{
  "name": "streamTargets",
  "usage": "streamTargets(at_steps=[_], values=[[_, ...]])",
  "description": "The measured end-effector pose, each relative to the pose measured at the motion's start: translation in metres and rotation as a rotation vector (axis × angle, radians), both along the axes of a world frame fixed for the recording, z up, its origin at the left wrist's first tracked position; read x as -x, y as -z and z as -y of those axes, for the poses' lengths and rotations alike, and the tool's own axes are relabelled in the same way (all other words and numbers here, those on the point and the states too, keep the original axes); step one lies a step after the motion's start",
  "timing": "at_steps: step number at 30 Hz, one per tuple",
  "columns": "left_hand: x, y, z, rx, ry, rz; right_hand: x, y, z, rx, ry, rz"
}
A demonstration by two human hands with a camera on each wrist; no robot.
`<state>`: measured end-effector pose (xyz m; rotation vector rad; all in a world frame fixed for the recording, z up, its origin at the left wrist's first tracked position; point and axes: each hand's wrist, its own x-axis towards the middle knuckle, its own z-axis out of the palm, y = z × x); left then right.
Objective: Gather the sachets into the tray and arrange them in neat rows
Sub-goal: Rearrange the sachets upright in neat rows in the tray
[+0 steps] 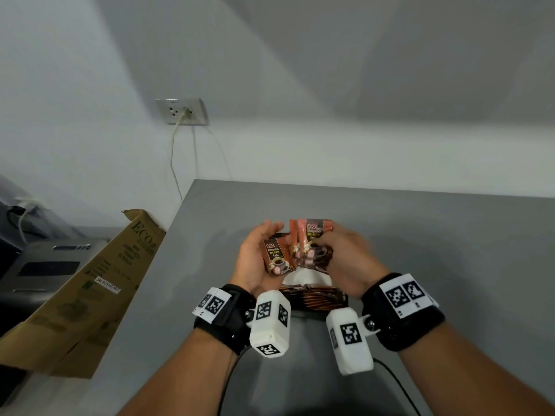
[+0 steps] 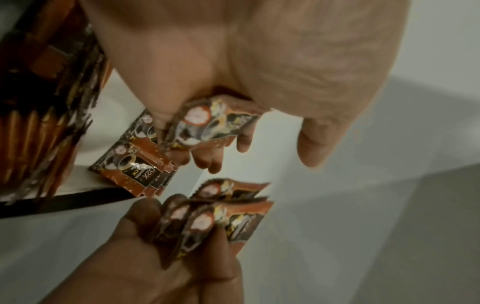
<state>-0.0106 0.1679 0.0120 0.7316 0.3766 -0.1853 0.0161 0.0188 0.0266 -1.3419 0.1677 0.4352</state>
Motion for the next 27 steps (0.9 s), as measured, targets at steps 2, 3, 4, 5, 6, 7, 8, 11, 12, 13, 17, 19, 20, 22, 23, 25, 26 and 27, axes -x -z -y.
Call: streamTargets(at_steps=[2,3,4,5,6,7,8,11,12,13,17,19,20,22,23,25,26,27], values=[[0.002,0.0,0.005,-0.062,0.056,0.024,0.008,-0.003,-0.005,0.092,-0.138,0.067],[0.002,0.002,0.007,-0.113,0.077,0.017,0.013,-0.004,-0.009,0.175,-0.217,0.124],[0.001,0.002,0.009,-0.151,0.092,-0.001,0.017,-0.004,-0.012,0.29,-0.294,0.209],[0.0,0.002,0.01,-0.189,0.089,-0.022,0.018,-0.004,-0.014,0.416,-0.351,0.316],[-0.002,0.005,0.008,-0.205,0.067,-0.032,0.017,-0.001,-0.015,0.575,-0.375,0.423],[-0.002,0.005,0.007,-0.191,0.062,-0.029,0.016,0.001,-0.015,0.723,-0.371,0.518],[-0.002,0.007,0.005,-0.165,0.051,-0.038,0.014,0.002,-0.011,0.82,-0.367,0.556],[0.0,0.006,-0.002,-0.079,0.056,-0.002,0.012,-0.003,-0.001,0.822,-0.445,0.605],[0.002,0.003,-0.002,-0.057,0.083,0.023,0.012,-0.009,0.0,0.822,-0.526,0.668],[0.003,0.004,-0.002,-0.045,0.115,0.046,0.012,-0.012,-0.001,0.833,-0.605,0.742],[0.009,0.006,0.002,-0.048,0.182,0.049,0.008,-0.012,-0.007,0.866,-0.635,0.881],[0.01,0.006,0.005,-0.078,0.205,0.084,0.007,-0.013,-0.006,0.838,-0.61,0.867],[0.011,0.005,0.006,-0.092,0.202,0.087,0.008,-0.014,-0.005,0.834,-0.614,0.863],[0.011,0.008,0.005,-0.106,0.176,0.078,0.007,-0.011,-0.005,0.829,-0.623,0.857],[0.01,0.011,0.003,-0.106,0.171,0.078,0.008,-0.01,-0.005,0.833,-0.625,0.86],[0.01,0.008,0.003,-0.084,0.208,0.066,0.007,-0.007,-0.008,0.841,-0.63,0.878],[0.009,0.007,0.004,-0.093,0.222,0.049,0.007,-0.006,-0.009,0.839,-0.633,0.887],[0.008,0.007,0.005,-0.134,0.214,0.04,0.007,-0.007,-0.009,0.832,-0.637,0.885]])
